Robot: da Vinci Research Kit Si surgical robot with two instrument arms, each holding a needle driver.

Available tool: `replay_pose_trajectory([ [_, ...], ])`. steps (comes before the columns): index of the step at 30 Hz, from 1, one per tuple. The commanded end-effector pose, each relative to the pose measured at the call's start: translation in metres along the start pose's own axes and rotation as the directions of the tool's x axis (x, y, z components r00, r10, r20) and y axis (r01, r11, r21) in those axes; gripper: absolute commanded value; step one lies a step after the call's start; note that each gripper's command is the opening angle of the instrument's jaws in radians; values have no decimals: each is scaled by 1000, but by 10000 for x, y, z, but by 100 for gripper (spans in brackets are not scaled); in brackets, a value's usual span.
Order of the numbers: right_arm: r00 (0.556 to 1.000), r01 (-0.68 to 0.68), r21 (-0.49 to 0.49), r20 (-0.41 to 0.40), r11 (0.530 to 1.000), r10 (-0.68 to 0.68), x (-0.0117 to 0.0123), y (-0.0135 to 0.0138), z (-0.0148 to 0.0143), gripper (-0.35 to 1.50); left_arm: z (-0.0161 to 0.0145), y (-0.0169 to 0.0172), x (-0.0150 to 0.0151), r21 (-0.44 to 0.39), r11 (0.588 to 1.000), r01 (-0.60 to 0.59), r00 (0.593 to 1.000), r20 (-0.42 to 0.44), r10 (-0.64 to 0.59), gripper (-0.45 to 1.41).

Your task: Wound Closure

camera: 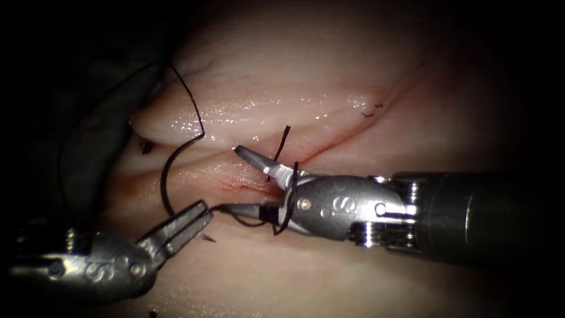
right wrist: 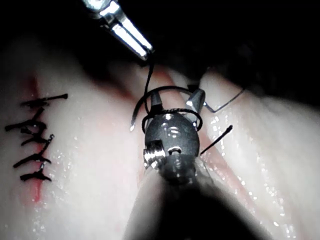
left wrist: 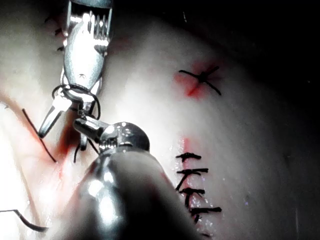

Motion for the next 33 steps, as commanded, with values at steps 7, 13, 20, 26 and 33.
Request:
replay_pose_trajectory([
  [7, 999, 0, 95, -34, 995, 4, -4, -17, 12, 73, 21, -16, 11, -8, 999, -31, 999, 10, 31, -45],
  [13, 996, -2, 162, -87, 987, 17, -4, -20, 12, 73, 46, -30, 0, -11, 999, -39, 999, 13, 39, -45],
  [20, 985, -6, 219, -166, 976, 44, -3, -20, 12, 68, 70, -31, -20, -76, 994, -77, 997, 20, 78, -45],
  [26, 950, -20, 260, -297, 965, 99, -3, -19, 10, 46, 86, -29, -36, -112, 989, -92, 996, 11, 94, -45],
  [33, 897, -37, 292, -413, 956, 161, -3, -17, 8, 26, 101, -22, -57, -131, 987, -90, 995, 25, 95, -45],
])
